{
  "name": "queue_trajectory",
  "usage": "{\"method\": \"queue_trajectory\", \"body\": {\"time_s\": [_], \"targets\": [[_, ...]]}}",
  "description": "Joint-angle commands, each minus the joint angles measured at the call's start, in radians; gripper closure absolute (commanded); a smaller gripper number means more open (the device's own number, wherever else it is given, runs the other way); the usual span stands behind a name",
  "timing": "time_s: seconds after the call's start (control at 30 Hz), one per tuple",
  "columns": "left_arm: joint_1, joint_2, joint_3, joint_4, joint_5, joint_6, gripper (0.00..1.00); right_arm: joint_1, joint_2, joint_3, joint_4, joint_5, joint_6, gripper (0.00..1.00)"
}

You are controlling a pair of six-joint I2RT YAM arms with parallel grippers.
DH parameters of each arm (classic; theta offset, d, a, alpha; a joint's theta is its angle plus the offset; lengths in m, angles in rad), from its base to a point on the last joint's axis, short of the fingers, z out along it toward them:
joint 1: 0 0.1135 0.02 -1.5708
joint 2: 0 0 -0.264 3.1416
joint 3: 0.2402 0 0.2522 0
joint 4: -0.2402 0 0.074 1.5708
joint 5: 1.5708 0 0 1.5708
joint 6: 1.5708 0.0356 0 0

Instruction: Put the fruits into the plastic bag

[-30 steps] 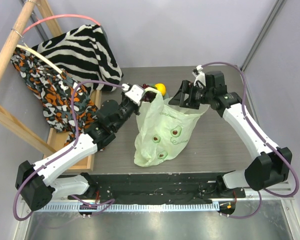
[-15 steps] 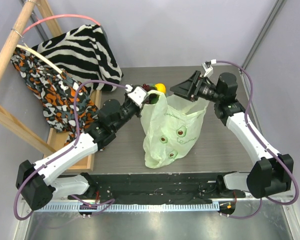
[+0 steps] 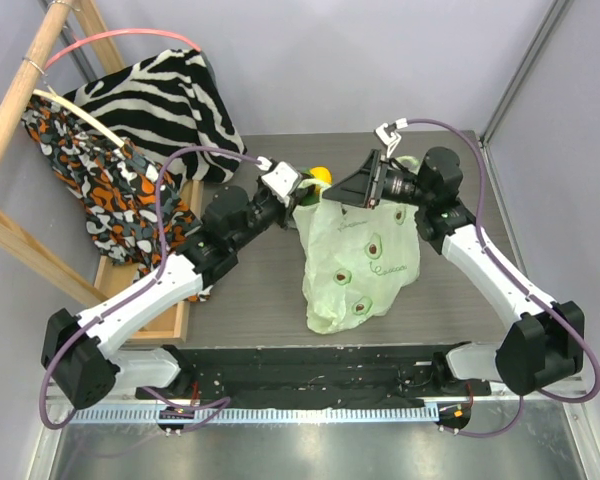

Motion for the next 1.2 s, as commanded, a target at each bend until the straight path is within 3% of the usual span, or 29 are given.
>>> {"method": "queue_trajectory", "body": {"time_s": [0.0, 0.03, 0.13, 0.17, 0.23, 0.27, 0.3, 0.4, 0.5, 0.63, 0.7, 0.83, 0.9, 1.03, 1.17], "targets": [[0.031, 0.032, 0.066, 0.022, 0.026, -0.051, 1.0, 0.027, -0.009, 0.01, 0.028, -0.038, 0.007, 0.42], [0.034, 0.039, 0.073, 0.022, 0.025, -0.054, 1.0, 0.026, -0.019, 0.005, 0.029, -0.032, 0.004, 0.53], [0.037, 0.074, 0.121, -0.002, 0.02, -0.086, 0.98, 0.027, -0.038, -0.01, 0.016, 0.023, -0.013, 0.68], [0.038, 0.091, 0.154, -0.031, 0.022, -0.098, 0.95, 0.029, -0.041, -0.009, 0.004, 0.041, -0.043, 0.82], [0.04, 0.101, 0.181, -0.053, 0.037, -0.127, 0.73, 0.029, -0.061, -0.006, -0.036, 0.115, -0.083, 0.99], [0.04, 0.104, 0.205, -0.073, 0.041, -0.15, 0.53, 0.029, -0.067, -0.004, -0.05, 0.148, -0.125, 0.99], [0.04, 0.104, 0.217, -0.088, 0.041, -0.164, 0.26, 0.029, -0.076, -0.001, -0.067, 0.185, -0.155, 0.99], [0.057, 0.085, 0.282, -0.205, 0.038, -0.232, 0.07, 0.029, -0.102, 0.027, -0.177, 0.339, -0.281, 0.99], [0.098, 0.039, 0.303, -0.334, 0.089, -0.316, 0.0, 0.029, -0.104, 0.051, -0.213, 0.437, -0.361, 0.99], [0.166, -0.05, 0.264, -0.453, 0.126, -0.393, 0.0, 0.032, -0.082, 0.089, -0.248, 0.456, -0.425, 0.99], [0.228, -0.07, 0.267, -0.49, 0.159, -0.489, 0.0, 0.055, -0.076, 0.114, -0.298, 0.475, -0.496, 0.99], [0.331, 0.007, 0.413, -0.576, 0.317, -0.733, 0.0, 0.105, -0.079, 0.151, -0.392, 0.532, -0.594, 0.99], [0.335, 0.06, 0.472, -0.567, 0.376, -0.871, 0.03, 0.133, -0.081, 0.155, -0.426, 0.549, -0.619, 0.99], [0.335, 0.186, 0.527, -0.397, 0.546, -1.118, 0.03, 0.205, -0.081, 0.165, -0.483, 0.61, -0.7, 0.99], [0.335, 0.248, 0.578, -0.446, 0.61, -1.148, 0.04, 0.266, -0.091, 0.16, -0.504, 0.693, -0.735, 0.99]]}}
